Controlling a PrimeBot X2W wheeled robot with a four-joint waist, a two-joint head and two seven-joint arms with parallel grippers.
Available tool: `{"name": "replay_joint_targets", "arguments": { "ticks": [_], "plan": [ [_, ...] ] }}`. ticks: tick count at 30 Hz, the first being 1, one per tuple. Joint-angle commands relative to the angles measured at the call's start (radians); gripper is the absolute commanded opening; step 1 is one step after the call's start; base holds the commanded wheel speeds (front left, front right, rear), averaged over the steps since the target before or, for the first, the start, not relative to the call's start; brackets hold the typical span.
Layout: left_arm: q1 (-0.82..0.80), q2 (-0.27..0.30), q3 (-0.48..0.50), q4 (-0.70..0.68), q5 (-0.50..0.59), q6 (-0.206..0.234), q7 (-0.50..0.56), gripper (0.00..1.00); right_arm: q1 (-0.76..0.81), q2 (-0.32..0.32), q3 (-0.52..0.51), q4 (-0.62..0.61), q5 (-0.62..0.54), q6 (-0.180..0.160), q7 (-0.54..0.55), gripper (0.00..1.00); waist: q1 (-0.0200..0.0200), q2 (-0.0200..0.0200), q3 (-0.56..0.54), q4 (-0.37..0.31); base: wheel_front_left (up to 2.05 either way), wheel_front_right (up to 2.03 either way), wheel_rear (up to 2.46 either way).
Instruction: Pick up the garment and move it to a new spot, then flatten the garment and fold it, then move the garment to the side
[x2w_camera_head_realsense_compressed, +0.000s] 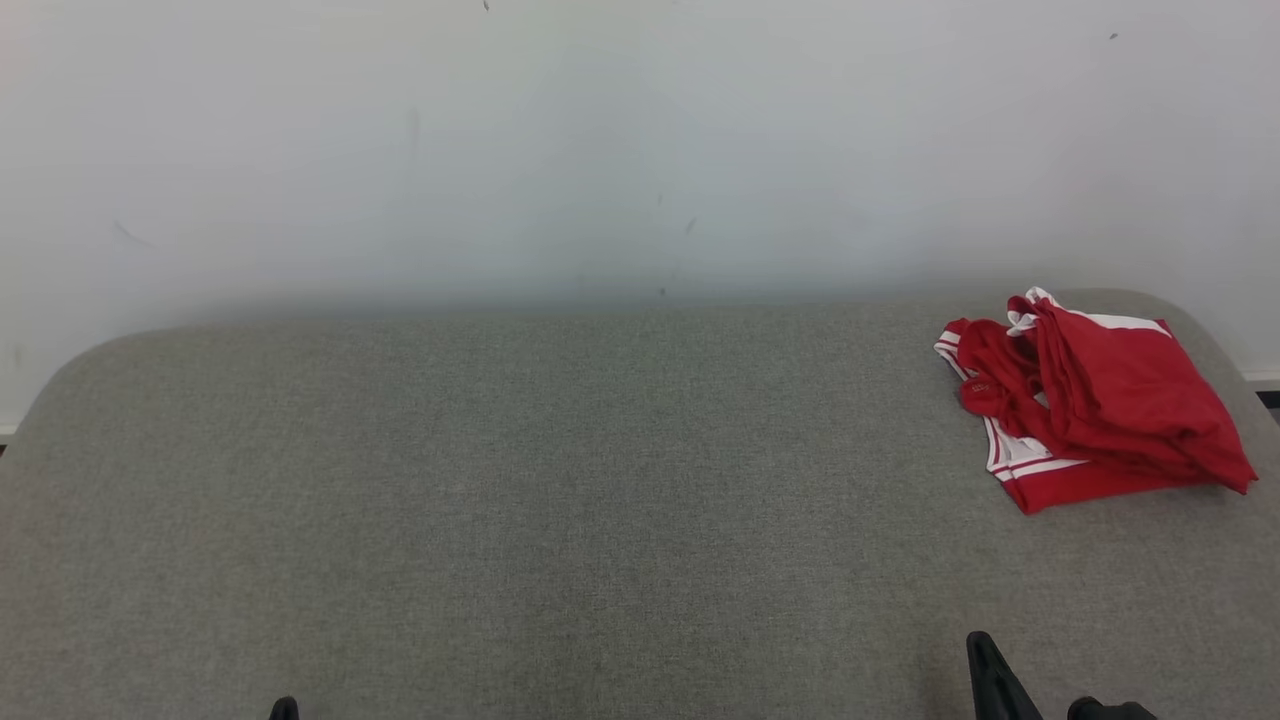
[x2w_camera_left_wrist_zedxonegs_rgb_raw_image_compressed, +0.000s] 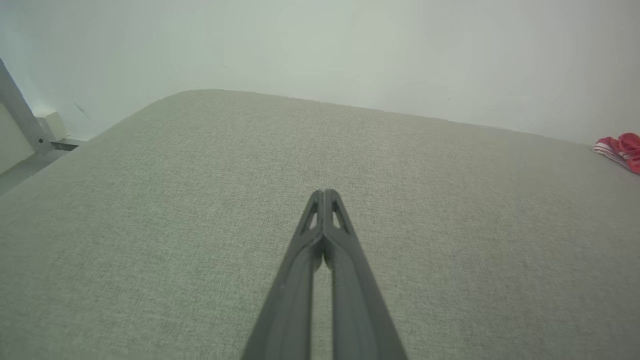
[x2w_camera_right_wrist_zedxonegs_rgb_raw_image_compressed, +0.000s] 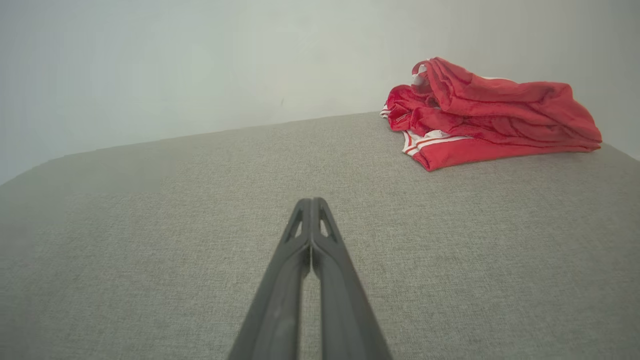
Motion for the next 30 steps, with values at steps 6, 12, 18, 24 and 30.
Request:
{"name": "replay_joint_targets", "arguments": {
  "ticks": [6, 12, 18, 24, 30],
  "plan": [
    [-0.043, 0.004, 0.026, -0.013, -0.151, -0.004, 0.035, 0.00, -0.070, 0.000, 0.015, 0.008, 0.163, 0.000, 0.029, 0.00, 0.0000, -0.0001, 0.005, 0.002, 0.00, 0.00, 0.00],
    [-0.061, 0.004, 0.041, -0.012, -0.262, -0.006, 0.062, 0.00, -0.105, 0.000, 0.026, 0.026, 0.280, 0.000, 0.052, 0.00, 0.0000, -0.0001, 0.010, 0.003, 0.00, 0.00, 0.00],
    [-0.075, 0.005, 0.054, -0.010, -0.347, -0.007, 0.084, 0.00, -0.132, 0.000, 0.034, 0.039, 0.372, 0.000, 0.070, 0.00, 0.0000, -0.0001, 0.014, 0.004, 0.00, 0.00, 0.00],
    [-0.091, 0.005, 0.070, -0.008, -0.443, -0.009, 0.109, 0.00, -0.162, 0.000, 0.044, 0.054, 0.475, -0.001, 0.090, 0.00, 0.0000, -0.0001, 0.019, 0.006, 0.00, 0.00, 0.00],
    [-0.107, 0.005, 0.085, -0.005, -0.533, -0.010, 0.133, 0.00, -0.190, 0.000, 0.053, 0.068, 0.570, -0.001, 0.109, 0.00, 0.0000, -0.0001, 0.024, 0.007, 0.00, 0.00, 0.00]
  ]
}}
